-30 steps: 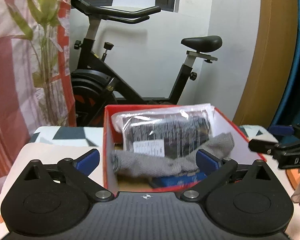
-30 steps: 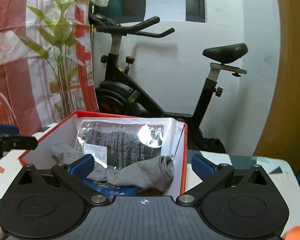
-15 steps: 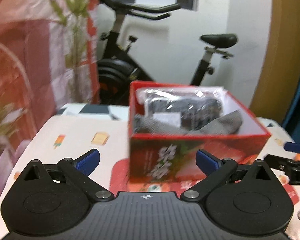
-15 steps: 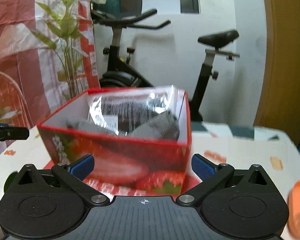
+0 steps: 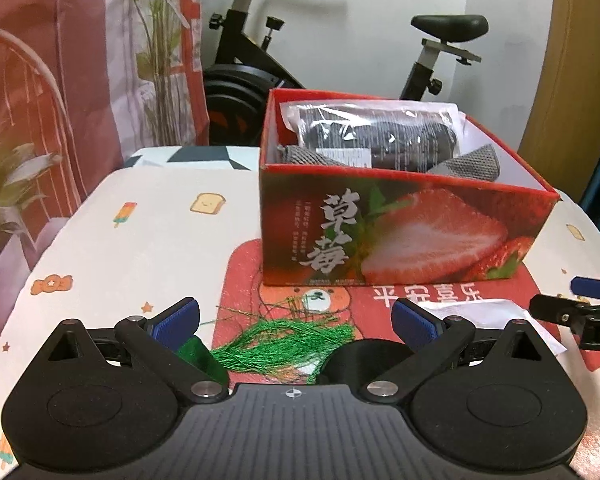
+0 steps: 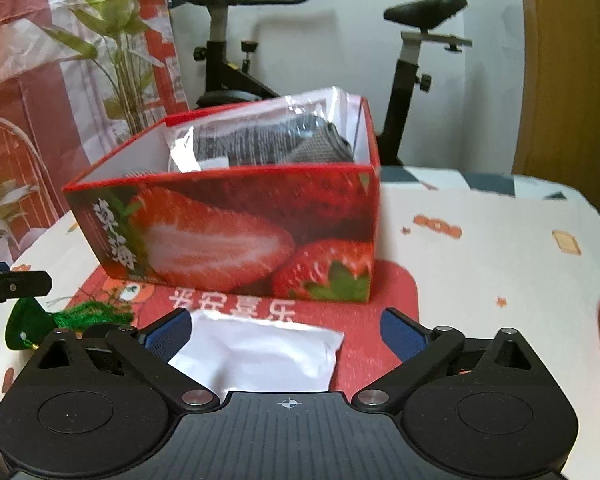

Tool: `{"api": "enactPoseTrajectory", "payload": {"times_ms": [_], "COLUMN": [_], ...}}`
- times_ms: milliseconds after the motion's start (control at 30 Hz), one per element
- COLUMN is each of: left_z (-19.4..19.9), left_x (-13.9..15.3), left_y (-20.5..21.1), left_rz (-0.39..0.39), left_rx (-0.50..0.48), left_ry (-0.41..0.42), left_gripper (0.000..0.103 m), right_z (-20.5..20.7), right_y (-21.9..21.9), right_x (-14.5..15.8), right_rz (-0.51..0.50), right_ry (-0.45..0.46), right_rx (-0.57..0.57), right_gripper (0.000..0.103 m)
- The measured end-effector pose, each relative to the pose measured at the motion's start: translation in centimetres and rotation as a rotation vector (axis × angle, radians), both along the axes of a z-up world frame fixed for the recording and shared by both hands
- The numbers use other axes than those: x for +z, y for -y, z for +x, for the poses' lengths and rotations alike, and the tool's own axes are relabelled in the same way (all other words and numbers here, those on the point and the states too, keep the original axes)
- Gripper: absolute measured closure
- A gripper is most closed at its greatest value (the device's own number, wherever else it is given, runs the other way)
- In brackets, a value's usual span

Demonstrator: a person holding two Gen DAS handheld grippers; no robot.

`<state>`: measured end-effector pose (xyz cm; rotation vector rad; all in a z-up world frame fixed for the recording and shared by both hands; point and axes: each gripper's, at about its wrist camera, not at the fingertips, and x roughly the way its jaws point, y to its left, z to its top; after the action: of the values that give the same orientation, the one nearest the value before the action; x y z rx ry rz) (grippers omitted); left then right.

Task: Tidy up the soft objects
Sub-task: 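Move the right gripper to the white paper packet and grasp it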

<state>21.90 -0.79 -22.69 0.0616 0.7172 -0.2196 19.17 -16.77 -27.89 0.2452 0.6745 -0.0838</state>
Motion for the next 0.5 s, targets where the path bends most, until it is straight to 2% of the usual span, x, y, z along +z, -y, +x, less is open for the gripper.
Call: {"api": "enactPoseTrajectory", "payload": {"times_ms": [67,133,300,500], "left_z": [0.3,0.4,0.5,1.3], "left_x": [-0.1,-0.2,-0.6,-1.3], "left_y": [0.0,0.1,0.4,0.9], "left_rz": [-0.003,-0.01,-0.052,-0.099], "left_rx": [-0.011,-0.019,-0.049,-0.08], "left_ry": [-0.014,-0.029,-0.063,-0.113], "left_gripper": [0.001,0.003,0.011,0.023], "right_z": [0.0,0.1,0.3,0.2], "right_y": [0.3,0.5,0.7,1.1], "right_x": [-0.5,-1.2,-2.7,-3.7], "right_rz": [0.01,0.026,0.062,0.114], "right_ry": [-0.012,-0.031,-0.08,-0.09], "right_rx": [-0.001,0.004,0.02,0.034], "right_gripper": [0.012,0.027,0.043,0.049]}}
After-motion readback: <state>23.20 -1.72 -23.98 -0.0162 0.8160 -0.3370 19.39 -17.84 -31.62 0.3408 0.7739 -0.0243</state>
